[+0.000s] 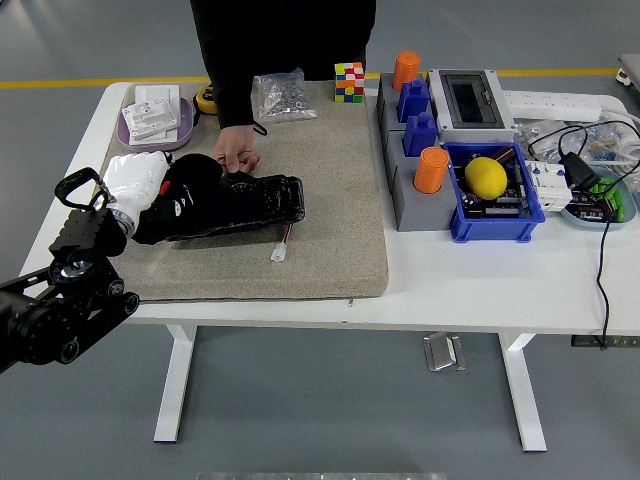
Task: Pick the rag up,wipe the panel,place it on the desk
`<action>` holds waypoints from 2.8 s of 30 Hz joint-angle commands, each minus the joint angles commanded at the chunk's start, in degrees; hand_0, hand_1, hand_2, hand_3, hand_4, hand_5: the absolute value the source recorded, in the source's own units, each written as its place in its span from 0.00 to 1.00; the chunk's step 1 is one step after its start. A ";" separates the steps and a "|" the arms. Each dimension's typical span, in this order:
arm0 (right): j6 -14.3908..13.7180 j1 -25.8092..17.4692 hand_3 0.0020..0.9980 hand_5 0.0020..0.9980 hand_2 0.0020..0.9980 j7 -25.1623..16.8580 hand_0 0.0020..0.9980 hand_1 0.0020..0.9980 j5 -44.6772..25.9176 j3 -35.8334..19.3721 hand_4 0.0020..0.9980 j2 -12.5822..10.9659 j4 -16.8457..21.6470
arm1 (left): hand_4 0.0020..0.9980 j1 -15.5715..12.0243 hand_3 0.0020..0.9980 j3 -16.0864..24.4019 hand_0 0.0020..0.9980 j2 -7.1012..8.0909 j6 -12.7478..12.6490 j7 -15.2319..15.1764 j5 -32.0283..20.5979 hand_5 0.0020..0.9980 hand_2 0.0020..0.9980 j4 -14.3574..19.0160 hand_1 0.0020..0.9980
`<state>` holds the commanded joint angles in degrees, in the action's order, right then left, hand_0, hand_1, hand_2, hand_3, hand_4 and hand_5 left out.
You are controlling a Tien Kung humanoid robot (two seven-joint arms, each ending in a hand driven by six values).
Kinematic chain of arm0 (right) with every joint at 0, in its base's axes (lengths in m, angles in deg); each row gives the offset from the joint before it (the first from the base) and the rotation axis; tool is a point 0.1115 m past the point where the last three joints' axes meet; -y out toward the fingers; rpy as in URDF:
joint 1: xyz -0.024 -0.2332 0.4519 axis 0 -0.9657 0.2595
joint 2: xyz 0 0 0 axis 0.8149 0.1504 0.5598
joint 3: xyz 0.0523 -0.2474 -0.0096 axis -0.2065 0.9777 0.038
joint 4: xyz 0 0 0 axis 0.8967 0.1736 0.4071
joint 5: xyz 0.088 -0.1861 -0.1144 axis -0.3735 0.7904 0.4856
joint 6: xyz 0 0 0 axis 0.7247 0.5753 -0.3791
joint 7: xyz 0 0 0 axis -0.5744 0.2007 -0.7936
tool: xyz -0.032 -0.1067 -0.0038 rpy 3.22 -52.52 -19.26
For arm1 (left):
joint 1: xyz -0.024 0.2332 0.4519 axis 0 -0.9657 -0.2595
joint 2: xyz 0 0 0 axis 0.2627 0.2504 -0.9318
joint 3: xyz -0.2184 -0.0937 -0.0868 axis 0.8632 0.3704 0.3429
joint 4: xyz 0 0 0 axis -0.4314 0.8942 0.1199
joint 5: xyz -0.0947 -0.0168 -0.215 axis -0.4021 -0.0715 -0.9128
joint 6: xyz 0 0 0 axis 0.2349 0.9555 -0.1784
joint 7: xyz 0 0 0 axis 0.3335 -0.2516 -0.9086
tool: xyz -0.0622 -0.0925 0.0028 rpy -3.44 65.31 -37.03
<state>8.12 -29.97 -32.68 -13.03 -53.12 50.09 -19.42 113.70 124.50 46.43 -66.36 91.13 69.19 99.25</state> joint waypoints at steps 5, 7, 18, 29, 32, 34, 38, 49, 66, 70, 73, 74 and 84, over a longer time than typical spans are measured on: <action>-0.02 -0.13 0.59 0.57 0.72 0.01 0.76 0.71 -0.05 -0.06 0.92 0.07 0.00 | 0.46 -0.53 0.39 1.34 0.22 0.33 -0.02 0.03 0.62 0.00 0.46 -0.25 0.12; -0.02 -0.15 0.59 0.57 0.72 0.02 0.76 0.71 0.02 -0.13 0.92 0.10 0.00 | 0.46 -0.80 0.39 1.81 0.22 0.37 0.03 0.07 0.76 0.00 0.46 -0.30 0.12; 0.00 -0.23 0.59 0.57 0.72 0.12 0.76 0.71 0.02 -0.25 0.92 0.04 0.00 | 0.46 -1.49 0.39 1.92 0.22 0.29 0.02 0.06 0.51 0.00 0.46 -0.52 0.12; 0.07 -0.16 0.59 0.57 0.72 0.12 0.76 0.71 -0.11 0.14 0.92 0.04 0.00 | 0.46 -0.21 0.39 -0.06 0.22 -1.87 -0.04 0.14 -0.03 0.00 0.45 0.46 0.12; 0.08 -0.15 0.59 0.57 0.72 0.05 0.76 0.71 -0.27 0.43 0.92 0.07 0.00 | 0.46 0.01 0.39 -1.37 0.22 -2.84 0.12 0.26 -0.46 0.00 0.45 0.66 0.12; 0.09 -0.09 0.59 0.57 0.72 0.08 0.76 0.71 -0.23 0.45 0.92 0.02 0.00 | 0.46 0.05 0.39 -2.04 0.22 -3.24 0.24 0.34 -0.61 0.00 0.45 1.09 0.12; 0.10 0.04 0.59 0.57 0.72 0.15 0.76 0.71 -0.23 0.49 0.92 -0.16 0.00 | 0.46 0.46 0.39 -2.59 0.22 -3.72 0.38 0.46 -0.78 0.00 0.45 1.50 0.12; 0.20 0.39 0.59 0.58 0.72 0.23 0.76 0.71 -0.21 0.69 0.92 -0.36 0.00 | 0.46 2.73 0.39 -5.28 0.22 -5.62 0.58 0.69 -1.54 0.00 0.45 2.84 0.12; 0.33 0.76 0.59 0.58 0.72 0.32 0.76 0.71 -0.33 1.00 0.93 -0.87 0.00 | 0.46 4.02 0.39 -9.35 0.22 -7.07 1.14 1.24 -2.14 0.00 0.45 6.89 0.12; 0.37 0.79 0.59 0.58 0.72 0.33 0.76 0.71 -0.44 1.19 0.93 -0.91 0.00 | 0.46 4.18 0.39 -10.27 0.22 -7.40 1.28 1.36 -2.36 0.00 0.45 7.53 0.12; 0.38 0.80 0.59 0.58 0.72 0.33 0.76 0.71 -0.50 1.25 0.93 -0.95 0.00 | 0.46 4.27 0.39 -10.74 0.22 -7.50 1.38 1.44 -2.33 0.00 0.45 8.19 0.12; 0.39 0.80 0.59 0.58 0.72 0.32 0.76 0.71 -0.55 1.31 0.93 -0.96 0.00 | 0.46 4.28 0.39 -10.80 0.22 -7.50 1.40 1.45 -2.29 0.00 0.45 8.36 0.12; 0.40 0.89 0.59 0.58 0.72 0.29 0.76 0.71 -0.62 1.39 0.92 -0.89 0.00 | 0.46 4.76 0.39 -11.99 0.22 -7.54 1.61 1.74 -1.99 0.00 0.45 10.36 0.12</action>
<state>8.52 -29.07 -32.40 -13.65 -51.73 49.20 -19.42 118.46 112.51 38.89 -64.75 92.87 67.20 109.61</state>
